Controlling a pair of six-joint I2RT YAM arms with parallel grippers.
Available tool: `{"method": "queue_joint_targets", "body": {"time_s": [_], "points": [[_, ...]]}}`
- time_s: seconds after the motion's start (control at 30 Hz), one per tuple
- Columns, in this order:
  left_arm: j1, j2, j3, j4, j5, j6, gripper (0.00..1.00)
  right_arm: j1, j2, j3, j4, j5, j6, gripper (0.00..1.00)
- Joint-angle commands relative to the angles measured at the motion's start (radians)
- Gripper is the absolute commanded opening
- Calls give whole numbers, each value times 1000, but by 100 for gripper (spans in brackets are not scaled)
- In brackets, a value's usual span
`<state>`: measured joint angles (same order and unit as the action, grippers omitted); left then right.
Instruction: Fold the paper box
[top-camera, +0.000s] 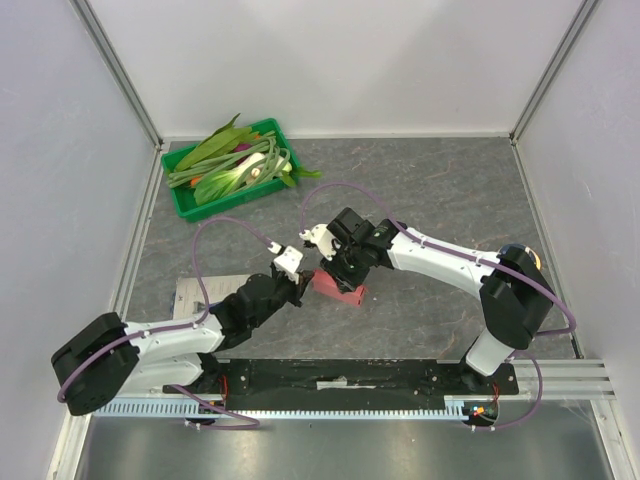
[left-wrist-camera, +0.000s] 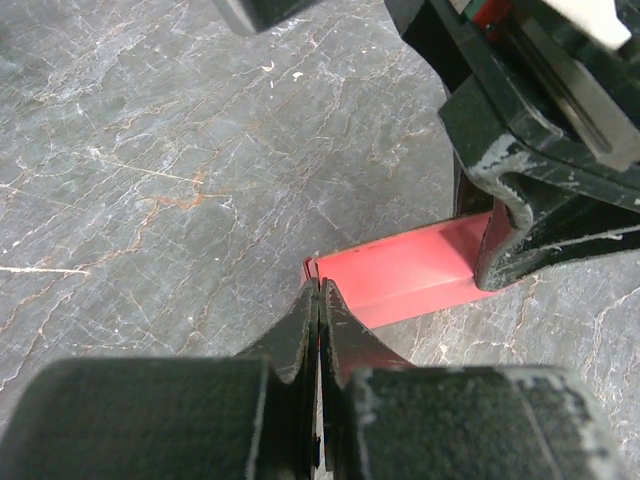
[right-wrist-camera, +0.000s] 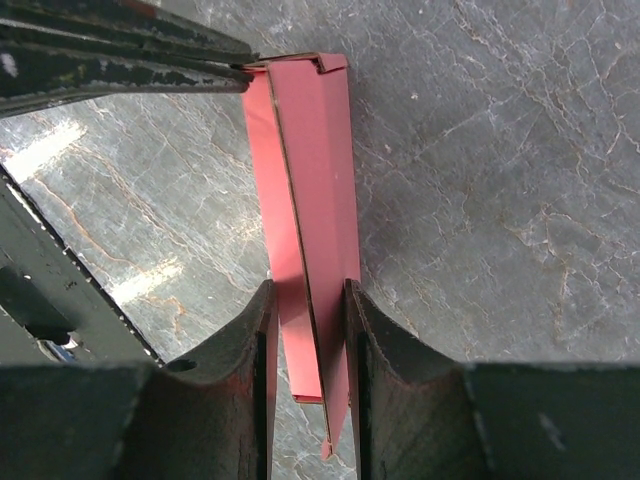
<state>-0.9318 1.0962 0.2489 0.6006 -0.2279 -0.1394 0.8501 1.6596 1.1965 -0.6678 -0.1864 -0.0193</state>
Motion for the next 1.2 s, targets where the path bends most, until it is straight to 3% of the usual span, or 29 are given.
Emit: {"method": "queue_joint_targets", "body": {"time_s": [0.0, 0.2, 0.4, 0.53, 0.6, 0.8, 1.0, 1.17], "points": [[-29, -33, -23, 13, 44, 24, 2, -11, 25, -8, 59, 71, 33, 12], [-38, -24, -22, 18, 29, -2, 2, -14, -59, -14, 66, 64, 145, 45], [-41, -76, 19, -68, -51, -72, 2, -14, -113, -40, 68, 51, 147, 52], [7, -145, 105, -272, -27, -155, 15, -13, -95, -44, 85, 4, 124, 53], [34, -157, 137, -298, 40, -180, 18, -13, -92, -48, 93, -1, 122, 58], [126, -147, 136, -347, 53, -290, 16, 10, -106, -57, 115, 31, 105, 76], [166, -128, 148, -364, 93, -347, 17, 98, -48, -45, 120, 154, 113, 79], [235, -147, 139, -360, 163, -382, 18, 139, -24, -31, 120, 274, 139, 68]]}}
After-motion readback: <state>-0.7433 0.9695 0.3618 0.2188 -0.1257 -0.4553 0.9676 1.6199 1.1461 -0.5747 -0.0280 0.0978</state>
